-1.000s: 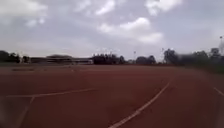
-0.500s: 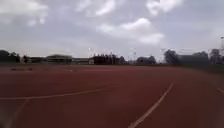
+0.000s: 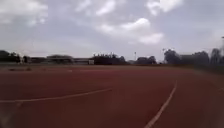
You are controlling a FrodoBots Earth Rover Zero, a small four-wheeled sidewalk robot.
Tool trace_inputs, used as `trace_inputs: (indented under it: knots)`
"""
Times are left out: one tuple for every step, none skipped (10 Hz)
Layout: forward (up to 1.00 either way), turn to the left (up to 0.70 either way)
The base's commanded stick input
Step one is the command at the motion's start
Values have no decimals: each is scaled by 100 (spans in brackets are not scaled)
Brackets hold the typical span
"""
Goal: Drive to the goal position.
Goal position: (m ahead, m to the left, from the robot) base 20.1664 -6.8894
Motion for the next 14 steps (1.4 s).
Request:
trace_inputs:
  knots:
    - [45, 0]
    - [45, 0]
    - [45, 0]
    - [45, 0]
    - [45, 0]
    - [45, 0]
    - [45, 0]
    - [45, 0]
    - [45, 0]
    - [45, 0]
    - [45, 0]
    - [45, 0]
    - [45, 0]
    - [45, 0]
